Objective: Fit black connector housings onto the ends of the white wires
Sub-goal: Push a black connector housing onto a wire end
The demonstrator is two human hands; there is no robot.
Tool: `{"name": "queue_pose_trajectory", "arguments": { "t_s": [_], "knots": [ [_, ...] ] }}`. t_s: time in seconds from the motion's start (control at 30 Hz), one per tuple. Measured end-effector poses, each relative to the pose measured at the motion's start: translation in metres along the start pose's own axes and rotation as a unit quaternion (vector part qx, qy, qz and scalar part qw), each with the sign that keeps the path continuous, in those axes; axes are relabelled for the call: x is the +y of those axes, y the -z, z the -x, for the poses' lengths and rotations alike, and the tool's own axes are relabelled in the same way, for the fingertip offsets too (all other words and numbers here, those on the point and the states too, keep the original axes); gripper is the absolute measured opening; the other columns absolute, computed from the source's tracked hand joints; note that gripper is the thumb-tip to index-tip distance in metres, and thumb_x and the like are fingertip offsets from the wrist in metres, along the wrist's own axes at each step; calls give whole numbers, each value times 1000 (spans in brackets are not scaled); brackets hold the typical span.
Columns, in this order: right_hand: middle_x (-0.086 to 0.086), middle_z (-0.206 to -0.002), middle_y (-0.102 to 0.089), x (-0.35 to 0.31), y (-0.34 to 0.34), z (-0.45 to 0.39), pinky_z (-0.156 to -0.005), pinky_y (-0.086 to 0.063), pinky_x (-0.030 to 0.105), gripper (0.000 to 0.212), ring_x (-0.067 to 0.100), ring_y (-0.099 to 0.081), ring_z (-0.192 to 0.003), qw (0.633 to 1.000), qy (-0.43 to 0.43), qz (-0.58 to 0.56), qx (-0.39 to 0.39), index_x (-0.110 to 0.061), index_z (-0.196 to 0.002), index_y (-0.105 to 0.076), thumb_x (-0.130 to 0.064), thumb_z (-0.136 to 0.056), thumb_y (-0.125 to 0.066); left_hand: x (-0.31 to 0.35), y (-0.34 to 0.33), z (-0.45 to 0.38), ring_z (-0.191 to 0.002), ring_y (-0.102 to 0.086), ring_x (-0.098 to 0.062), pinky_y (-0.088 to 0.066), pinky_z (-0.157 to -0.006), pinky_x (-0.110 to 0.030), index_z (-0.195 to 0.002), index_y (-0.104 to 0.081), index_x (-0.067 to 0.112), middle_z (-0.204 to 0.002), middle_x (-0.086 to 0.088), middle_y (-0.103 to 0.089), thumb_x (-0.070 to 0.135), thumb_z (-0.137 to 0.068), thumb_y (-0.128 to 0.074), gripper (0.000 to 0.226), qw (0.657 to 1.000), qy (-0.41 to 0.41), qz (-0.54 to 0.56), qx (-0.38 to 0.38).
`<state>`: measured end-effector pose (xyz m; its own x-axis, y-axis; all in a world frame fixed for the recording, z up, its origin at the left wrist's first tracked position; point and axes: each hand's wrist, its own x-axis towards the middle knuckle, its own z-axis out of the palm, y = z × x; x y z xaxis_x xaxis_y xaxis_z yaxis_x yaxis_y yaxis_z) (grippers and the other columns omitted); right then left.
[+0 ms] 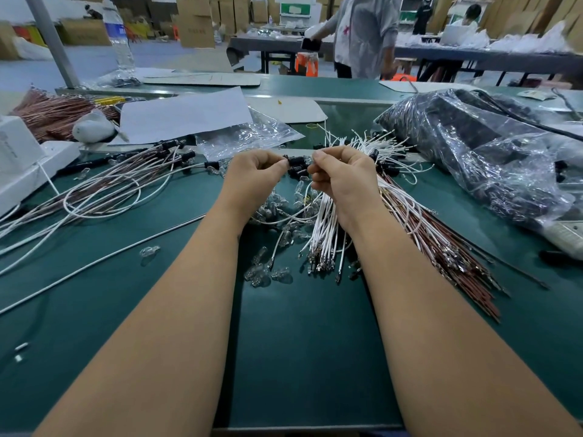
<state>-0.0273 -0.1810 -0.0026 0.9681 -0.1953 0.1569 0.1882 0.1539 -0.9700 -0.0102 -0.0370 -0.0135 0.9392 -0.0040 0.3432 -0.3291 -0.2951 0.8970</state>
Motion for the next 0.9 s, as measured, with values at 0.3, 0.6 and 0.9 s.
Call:
{"name": "queue_pose_trajectory", "arguments": {
  "t_s": [0.3, 0.6, 0.9],
  "knots": [
    [8, -69, -61, 1, 0, -1, -51, -50, 21, 14, 11, -56, -55, 999, 3, 35, 7, -8, -79, -60, -2, -92, -60, -2, -1, -2, -43, -39, 3, -34, -47, -10, -76, -66, 21, -65, -1, -55, 16, -91, -63, 16, 1000, -5, -4, 4],
    [9, -72, -62, 2, -1, -1, -56, -54, 22, 13, 13, -58, -60, 999, 9, 42, -4, -8, -80, -60, -1, -91, -61, -2, 0, -3, -49, -48, 3, -39, -52, -9, -79, -68, 20, -65, 3, -61, 12, -88, -65, 13, 1000, 3, 11, -12],
    [10, -72, -64, 3, 1, 1, -65, -59, 29, 10, 13, -60, -60, 998, 15, 31, -46, -5, -84, -61, 1, -91, -60, -10, 4, -5, -59, -51, -7, -40, -58, -15, -77, -70, 21, -59, 10, -64, 11, -88, -68, 14, 999, -26, 27, -23]
  ]
}}
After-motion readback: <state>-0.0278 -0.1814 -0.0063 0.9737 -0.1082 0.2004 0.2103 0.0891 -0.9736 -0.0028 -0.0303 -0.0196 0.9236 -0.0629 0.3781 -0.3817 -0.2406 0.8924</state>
